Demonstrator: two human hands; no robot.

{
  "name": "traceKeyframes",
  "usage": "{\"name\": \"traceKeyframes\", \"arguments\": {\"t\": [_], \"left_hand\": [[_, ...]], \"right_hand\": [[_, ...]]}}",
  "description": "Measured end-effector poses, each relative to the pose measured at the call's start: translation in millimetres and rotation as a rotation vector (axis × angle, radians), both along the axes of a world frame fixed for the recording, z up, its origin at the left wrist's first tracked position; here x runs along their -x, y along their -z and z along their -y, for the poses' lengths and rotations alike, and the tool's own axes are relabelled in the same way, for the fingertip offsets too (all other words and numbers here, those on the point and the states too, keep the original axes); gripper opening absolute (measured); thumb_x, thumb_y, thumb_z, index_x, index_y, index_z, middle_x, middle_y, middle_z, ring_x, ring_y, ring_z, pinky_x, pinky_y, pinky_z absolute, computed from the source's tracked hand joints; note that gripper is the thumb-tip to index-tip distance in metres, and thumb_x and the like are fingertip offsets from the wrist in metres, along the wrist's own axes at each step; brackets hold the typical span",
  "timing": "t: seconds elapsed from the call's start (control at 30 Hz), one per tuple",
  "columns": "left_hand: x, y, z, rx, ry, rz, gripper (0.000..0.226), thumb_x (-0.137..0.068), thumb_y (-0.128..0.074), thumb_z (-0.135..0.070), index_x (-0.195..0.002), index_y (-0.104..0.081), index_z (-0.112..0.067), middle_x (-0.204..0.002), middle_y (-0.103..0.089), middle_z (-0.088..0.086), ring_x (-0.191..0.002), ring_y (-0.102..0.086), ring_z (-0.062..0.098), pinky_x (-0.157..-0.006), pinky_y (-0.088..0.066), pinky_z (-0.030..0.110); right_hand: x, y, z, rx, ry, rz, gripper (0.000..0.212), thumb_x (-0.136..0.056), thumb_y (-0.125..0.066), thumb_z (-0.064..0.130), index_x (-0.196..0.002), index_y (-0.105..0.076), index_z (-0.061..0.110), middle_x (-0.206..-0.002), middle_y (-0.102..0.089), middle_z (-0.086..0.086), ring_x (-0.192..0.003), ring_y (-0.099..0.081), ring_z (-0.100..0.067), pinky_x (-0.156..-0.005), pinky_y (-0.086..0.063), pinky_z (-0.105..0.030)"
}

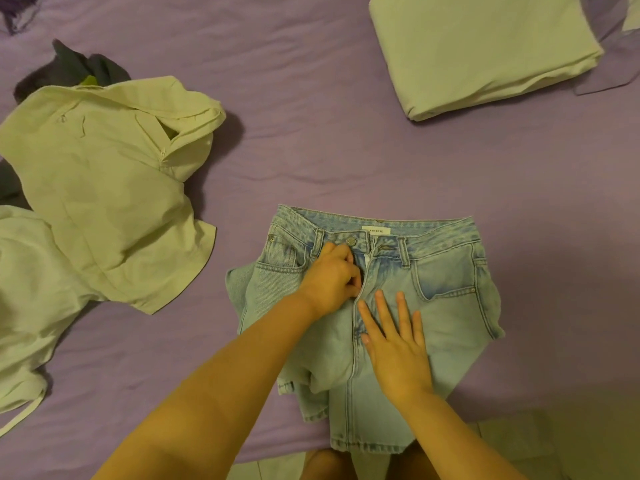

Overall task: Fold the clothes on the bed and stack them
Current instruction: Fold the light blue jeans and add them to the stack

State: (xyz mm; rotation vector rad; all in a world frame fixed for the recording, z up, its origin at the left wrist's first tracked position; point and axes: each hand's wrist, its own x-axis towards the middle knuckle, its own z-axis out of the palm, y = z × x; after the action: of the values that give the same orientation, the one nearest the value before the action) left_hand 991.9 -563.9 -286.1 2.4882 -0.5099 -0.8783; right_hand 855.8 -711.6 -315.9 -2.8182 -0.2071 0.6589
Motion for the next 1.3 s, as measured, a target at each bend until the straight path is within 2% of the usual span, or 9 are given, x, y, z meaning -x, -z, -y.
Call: {"name": "traceKeyframes", "arguments": {"t": [0.43,0.57,0.7,0.77,0.83,0.93,1.07,1.2,1.3], "left_hand": [[-18,-3,5,-0.049,-0.07,0.041,0.013,-0.089,-0.064,-0.022,-0.096,-0.069,-0.012,-0.106,-0.051,0.004,-0.103,-0.043,0.022,-0.078,-0.045,0.035],[-50,-12,8,-0.094,-0.041,0.137,0.017,-0.085,-0.068,-0.031,-0.096,-0.071,-0.019,-0.107,-0.052,0.002,-0.107,-0.04,0.023,-0.09,-0.032,0.031],[-50,-4,5,-0.09,-0.075,0.16,0.018,-0.08,-0.072,-0.034,-0.093,-0.073,-0.022,-0.127,-0.048,-0.003,-0.125,-0.033,0.024,-0.105,-0.017,0.036],[-50,-3,4,-0.112,-0.07,0.12,0.018,-0.081,-0.07,-0.037,-0.094,-0.073,-0.025,-0.132,-0.045,-0.005,-0.127,-0.031,0.023,-0.106,-0.017,0.037],[-57,-6,5,-0.143,-0.021,0.095,0.019,-0.081,-0.069,-0.04,-0.095,-0.072,-0.027,-0.132,-0.044,-0.005,-0.127,-0.031,0.023,-0.104,-0.019,0.037],[-72,-14,4,-0.209,0.101,0.046,0.034,-0.082,-0.068,-0.044,-0.112,-0.062,-0.029,-0.131,-0.042,0.0,-0.124,-0.035,0.026,-0.104,-0.022,0.039],[-87,-22,-7,-0.295,0.114,-0.047,0.065,-0.081,-0.069,-0.045,-0.135,-0.042,-0.024,-0.136,-0.043,0.005,-0.127,-0.035,0.028,-0.104,-0.027,0.042],[-81,-19,-13,-0.304,0.076,-0.043,0.069,-0.082,-0.068,-0.046,-0.139,-0.039,-0.023,-0.14,-0.04,0.007,-0.128,-0.033,0.03,-0.104,-0.029,0.042],[-79,-17,-11,-0.298,0.069,-0.038,0.072,-0.083,-0.066,-0.047,-0.144,-0.036,-0.023,-0.143,-0.037,0.009,-0.13,-0.032,0.03,-0.106,-0.029,0.043]], "right_hand": [[4,9,1,-0.013,0.015,0.035,0.051,-0.101,-0.011,0.042,-0.15,-0.017,0.029,-0.157,-0.017,-0.005,-0.143,-0.016,-0.036,-0.108,-0.022,-0.057],[4,8,1,0.004,-0.007,0.057,0.052,-0.1,-0.008,0.042,-0.151,-0.015,0.029,-0.157,-0.015,-0.006,-0.143,-0.016,-0.036,-0.109,-0.02,-0.057],[4,7,2,0.02,-0.016,0.054,0.059,-0.093,-0.026,0.039,-0.15,-0.015,0.029,-0.157,-0.016,-0.005,-0.143,-0.018,-0.037,-0.107,-0.022,-0.058],[3,7,2,0.037,-0.03,0.05,0.054,-0.098,-0.017,0.043,-0.15,-0.017,0.029,-0.157,-0.015,-0.005,-0.143,-0.017,-0.037,-0.107,-0.022,-0.058],[1,4,2,0.057,-0.037,0.039,0.058,-0.094,-0.028,0.041,-0.149,-0.018,0.029,-0.157,-0.018,-0.006,-0.143,-0.018,-0.037,-0.107,-0.022,-0.057],[-2,-2,1,0.054,-0.044,0.06,0.068,-0.081,-0.046,0.035,-0.147,-0.028,0.03,-0.151,-0.033,-0.007,-0.139,-0.026,-0.037,-0.105,-0.025,-0.056],[-32,-14,12,-0.004,-0.072,0.131,0.043,-0.08,-0.052,0.035,-0.123,-0.058,0.032,-0.13,-0.056,-0.007,-0.124,-0.042,-0.033,-0.088,-0.044,-0.051],[-75,-20,15,-0.021,-0.12,0.231,0.046,-0.087,-0.042,0.039,-0.127,-0.06,0.025,-0.133,-0.055,-0.01,-0.117,-0.042,-0.03,-0.083,-0.05,-0.047],[-100,-14,16,-0.002,-0.173,0.276,0.051,-0.08,-0.072,0.03,-0.129,-0.059,0.025,-0.141,-0.049,-0.01,-0.121,-0.044,-0.035,-0.087,-0.047,-0.05]]}}
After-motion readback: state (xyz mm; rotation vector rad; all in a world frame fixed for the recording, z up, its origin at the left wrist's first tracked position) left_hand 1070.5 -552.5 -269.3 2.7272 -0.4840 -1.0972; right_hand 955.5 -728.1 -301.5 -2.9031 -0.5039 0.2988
